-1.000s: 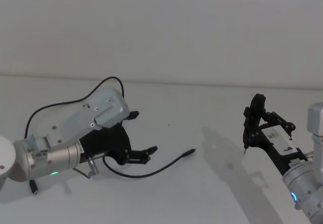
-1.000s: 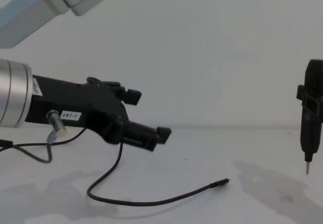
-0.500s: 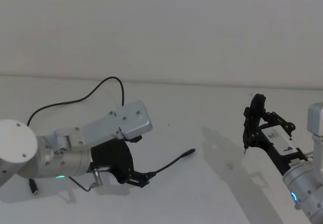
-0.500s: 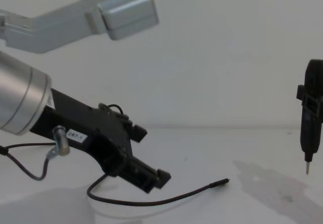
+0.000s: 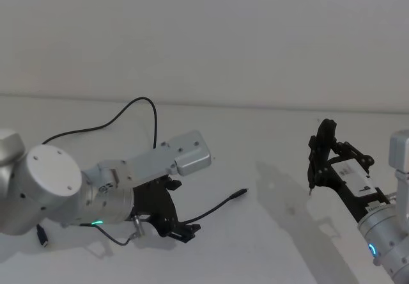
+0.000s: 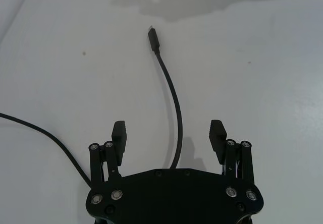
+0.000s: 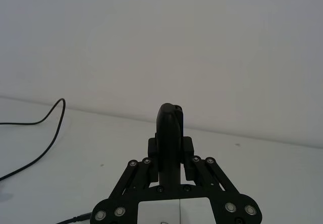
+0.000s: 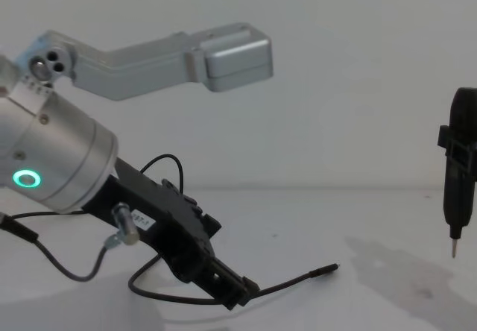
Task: Pick up the data cable with the one hand.
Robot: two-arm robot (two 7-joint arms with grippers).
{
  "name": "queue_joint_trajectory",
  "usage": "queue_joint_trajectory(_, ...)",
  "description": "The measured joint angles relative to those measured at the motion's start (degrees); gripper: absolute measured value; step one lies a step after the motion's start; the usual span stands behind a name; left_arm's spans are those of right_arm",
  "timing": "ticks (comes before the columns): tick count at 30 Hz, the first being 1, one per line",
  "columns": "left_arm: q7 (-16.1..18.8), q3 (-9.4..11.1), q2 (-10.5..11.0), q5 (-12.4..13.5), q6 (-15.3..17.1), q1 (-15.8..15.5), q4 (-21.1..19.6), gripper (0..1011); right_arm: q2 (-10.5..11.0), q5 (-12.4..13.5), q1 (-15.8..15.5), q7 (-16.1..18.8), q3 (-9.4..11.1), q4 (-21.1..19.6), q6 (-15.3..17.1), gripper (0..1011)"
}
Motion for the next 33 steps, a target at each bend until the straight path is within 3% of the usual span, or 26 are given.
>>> queue_joint_trajectory(10, 1.19, 0.4, -2.83, 1.24, 2.7, -0.7, 2.33, 1001, 0.0, 0.0, 0.0, 0.0, 0.0, 0.0, 0.0, 268)
queue_joint_trajectory(33, 4.18, 0.77, -7.82, 3.81, 3.31, -0.96, 7.33, 1001, 0.0, 0.0, 0.0, 0.0, 0.0, 0.0, 0.0, 268)
